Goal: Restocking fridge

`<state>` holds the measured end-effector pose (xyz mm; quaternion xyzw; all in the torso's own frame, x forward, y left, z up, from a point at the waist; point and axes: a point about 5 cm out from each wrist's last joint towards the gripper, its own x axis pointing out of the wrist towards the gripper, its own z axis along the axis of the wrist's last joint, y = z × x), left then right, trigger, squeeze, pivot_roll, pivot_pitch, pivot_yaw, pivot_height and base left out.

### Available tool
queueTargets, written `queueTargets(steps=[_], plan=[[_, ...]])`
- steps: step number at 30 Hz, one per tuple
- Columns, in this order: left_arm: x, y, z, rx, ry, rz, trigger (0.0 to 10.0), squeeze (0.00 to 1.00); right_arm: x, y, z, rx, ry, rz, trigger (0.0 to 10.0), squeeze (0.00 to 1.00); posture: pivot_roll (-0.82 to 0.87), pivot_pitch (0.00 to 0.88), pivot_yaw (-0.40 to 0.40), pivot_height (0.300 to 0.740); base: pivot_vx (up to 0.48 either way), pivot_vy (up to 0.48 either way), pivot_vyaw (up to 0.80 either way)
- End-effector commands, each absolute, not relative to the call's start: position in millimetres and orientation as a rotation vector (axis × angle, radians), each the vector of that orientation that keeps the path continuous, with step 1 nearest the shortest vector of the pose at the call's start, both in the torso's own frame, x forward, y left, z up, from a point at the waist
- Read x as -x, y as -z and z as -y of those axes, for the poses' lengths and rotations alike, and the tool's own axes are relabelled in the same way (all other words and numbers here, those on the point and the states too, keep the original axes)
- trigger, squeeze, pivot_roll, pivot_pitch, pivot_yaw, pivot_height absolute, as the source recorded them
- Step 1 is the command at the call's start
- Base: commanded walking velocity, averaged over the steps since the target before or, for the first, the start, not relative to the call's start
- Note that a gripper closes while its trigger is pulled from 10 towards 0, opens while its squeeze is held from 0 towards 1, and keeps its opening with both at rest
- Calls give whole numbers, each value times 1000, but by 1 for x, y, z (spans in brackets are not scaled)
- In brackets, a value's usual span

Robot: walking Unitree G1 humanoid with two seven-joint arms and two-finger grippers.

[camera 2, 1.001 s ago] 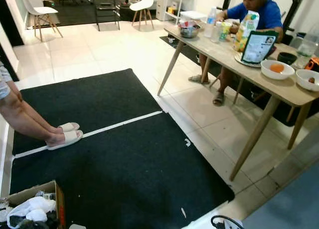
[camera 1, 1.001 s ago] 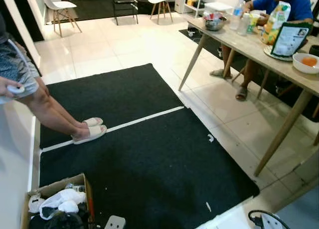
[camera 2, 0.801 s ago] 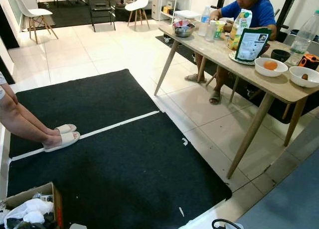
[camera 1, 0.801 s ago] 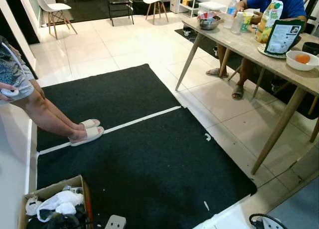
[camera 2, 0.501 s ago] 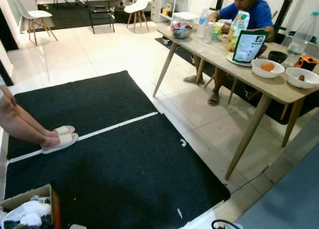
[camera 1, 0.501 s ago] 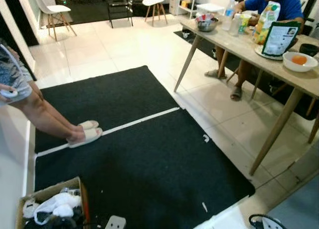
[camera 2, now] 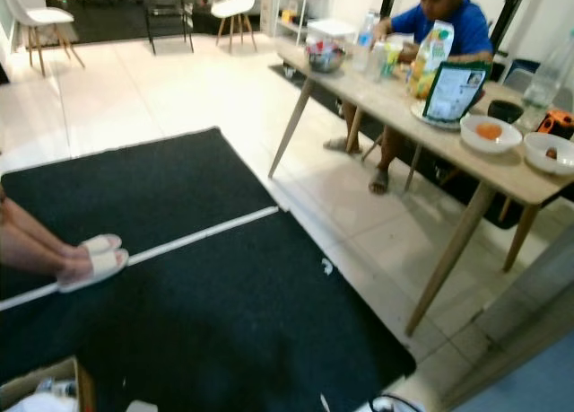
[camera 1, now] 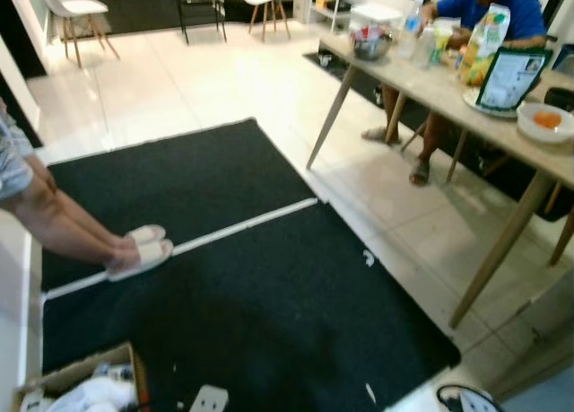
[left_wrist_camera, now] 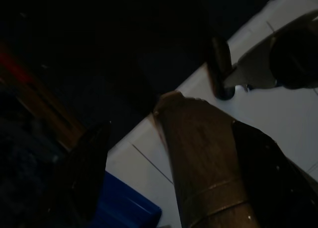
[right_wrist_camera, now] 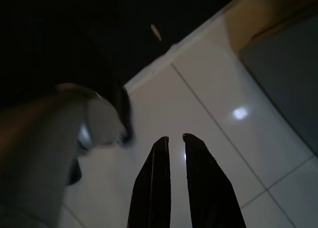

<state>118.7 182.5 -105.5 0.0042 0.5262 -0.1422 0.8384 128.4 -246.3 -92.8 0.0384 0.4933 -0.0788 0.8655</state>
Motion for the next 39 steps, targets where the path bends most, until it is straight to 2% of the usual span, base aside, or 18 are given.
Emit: queueTargets(steps=[1,24,39], plan=[[-105,110,-177,-4,335,-1171,10000,0,-132,92,245,-81,164,-1022,10000,0,-51,58,-35,740,337,0,0],[-105,110,-176,-5,339,-1169,10000,0,-132,93,243,-95,177,-1034,10000,0,-51,57,-35,740,345,0,0],[-105,110,-178,-18,341,-1171,10000,0,-132,93,243,-106,178,-1044,10000,0,-48,48,-37,740,346,0,-800]])
